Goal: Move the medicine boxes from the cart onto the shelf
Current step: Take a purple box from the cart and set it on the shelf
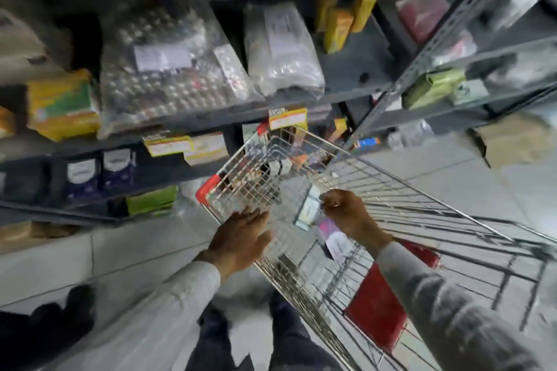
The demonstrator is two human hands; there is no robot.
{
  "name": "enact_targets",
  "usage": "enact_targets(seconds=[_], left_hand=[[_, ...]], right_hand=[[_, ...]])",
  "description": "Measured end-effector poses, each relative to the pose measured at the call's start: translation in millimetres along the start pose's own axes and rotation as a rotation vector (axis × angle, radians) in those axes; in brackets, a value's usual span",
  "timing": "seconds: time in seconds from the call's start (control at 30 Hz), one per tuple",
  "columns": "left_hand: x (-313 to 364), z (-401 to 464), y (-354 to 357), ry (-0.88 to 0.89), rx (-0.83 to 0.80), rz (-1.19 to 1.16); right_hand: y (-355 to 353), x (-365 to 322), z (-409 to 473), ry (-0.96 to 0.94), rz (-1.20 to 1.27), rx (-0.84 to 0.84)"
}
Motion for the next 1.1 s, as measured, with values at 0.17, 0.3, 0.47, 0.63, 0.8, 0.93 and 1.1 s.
enact_targets(seconds=[0.17,0.3,0.47,0.63,0.8,0.93,1.1], left_hand=[[-7,26,41,-0.086,-0.015,0.099],[-13,29,42,-0.083,0.047,0.106],[-12,30,35,-0.06,0.114,0.138],[-15,32,36,-0.039,0.158,0.136],[-13,30,36,-0.04,0.188,0.126],[-7,22,32,-0.026,0.149,0.07],[9,-3,-19,-0.003,0.225,-0.1]], right_hand=[[34,101,19,0.168,-0.236,-0.029],[54,152,30,0.176,-0.282,0.004],[81,187,52,0.174,-0.342,-0.004],[98,197,63,0.174,-0.324,0.088],[86,170,47,0.124,-0.397,0.137],[55,122,11,0.031,-0.331,0.146],[4,27,-44,-0.171,-0.39,0.239]])
Point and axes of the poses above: each hand's wrist, its own z-axis towards the middle knuckle, its own y-axis out of the palm, x = y × z, the point moved 6 cm from there along z, towards the middle knuckle, and after that the axes turned 3 degrees about -y, right-handed, at the moved point
